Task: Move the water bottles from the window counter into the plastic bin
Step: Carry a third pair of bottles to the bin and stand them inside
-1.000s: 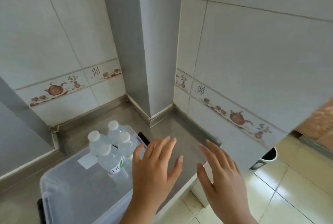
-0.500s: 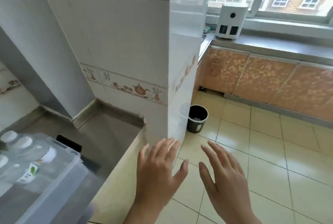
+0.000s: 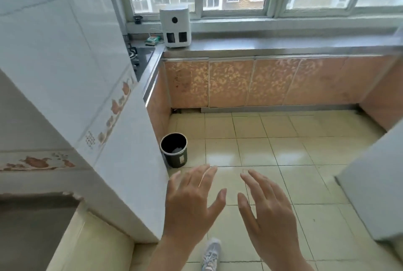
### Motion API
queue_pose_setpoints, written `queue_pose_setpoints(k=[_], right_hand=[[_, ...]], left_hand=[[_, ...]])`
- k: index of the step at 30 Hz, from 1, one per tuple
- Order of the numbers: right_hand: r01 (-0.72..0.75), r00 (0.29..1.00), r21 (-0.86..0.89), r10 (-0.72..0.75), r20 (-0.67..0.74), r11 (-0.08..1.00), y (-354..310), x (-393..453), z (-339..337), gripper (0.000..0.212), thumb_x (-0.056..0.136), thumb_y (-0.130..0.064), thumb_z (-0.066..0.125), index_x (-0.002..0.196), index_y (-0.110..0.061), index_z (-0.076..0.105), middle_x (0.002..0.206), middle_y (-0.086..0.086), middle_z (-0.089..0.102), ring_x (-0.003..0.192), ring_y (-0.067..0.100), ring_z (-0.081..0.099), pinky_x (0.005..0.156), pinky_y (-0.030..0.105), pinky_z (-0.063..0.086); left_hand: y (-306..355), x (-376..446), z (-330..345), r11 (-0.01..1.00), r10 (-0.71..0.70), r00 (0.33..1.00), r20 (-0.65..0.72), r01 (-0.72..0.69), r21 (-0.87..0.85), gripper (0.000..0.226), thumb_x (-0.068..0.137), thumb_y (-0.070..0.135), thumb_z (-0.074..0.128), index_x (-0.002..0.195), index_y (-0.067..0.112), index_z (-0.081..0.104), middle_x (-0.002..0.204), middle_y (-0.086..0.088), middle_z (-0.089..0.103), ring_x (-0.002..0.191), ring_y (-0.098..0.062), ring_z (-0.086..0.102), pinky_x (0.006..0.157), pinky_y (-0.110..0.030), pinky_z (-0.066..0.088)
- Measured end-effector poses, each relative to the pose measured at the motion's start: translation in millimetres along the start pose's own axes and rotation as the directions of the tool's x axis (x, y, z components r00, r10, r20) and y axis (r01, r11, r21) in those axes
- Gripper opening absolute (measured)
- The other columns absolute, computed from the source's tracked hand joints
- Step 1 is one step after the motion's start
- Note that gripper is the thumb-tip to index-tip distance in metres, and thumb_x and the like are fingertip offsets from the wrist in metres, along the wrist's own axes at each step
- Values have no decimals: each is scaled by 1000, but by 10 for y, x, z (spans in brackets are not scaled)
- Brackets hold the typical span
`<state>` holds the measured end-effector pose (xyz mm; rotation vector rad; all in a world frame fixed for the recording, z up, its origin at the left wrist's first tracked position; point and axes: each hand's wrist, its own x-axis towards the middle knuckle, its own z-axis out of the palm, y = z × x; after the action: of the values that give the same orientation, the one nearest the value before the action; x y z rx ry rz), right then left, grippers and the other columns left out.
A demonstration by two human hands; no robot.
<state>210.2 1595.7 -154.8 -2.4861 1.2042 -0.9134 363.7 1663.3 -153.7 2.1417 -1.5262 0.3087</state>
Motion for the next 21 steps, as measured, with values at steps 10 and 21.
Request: queue_pose_setpoints(k=[10,21], right_hand=[[-170,983,-107,162,-86,980,764,1332,229,43,90,-39,41,124,-21,60,128,0,61,119,19,51,96,49,47],[-368,925,-173,340,-169,914,1591,2435,377,45,92,-36,37,131,-21,55,135,0,56,125,21,51,106,48,36]], left_hand=[[28,1748,873,975,185,982,-44,-189,-115,45,89,51,51,120,23,68,121,9,69,110,-12,65,100,-42,39],[370,3278,1763,903,373,927,-49,-374,-210,46,91,50,48,121,22,68,122,9,68,114,-14,65,104,-43,36]])
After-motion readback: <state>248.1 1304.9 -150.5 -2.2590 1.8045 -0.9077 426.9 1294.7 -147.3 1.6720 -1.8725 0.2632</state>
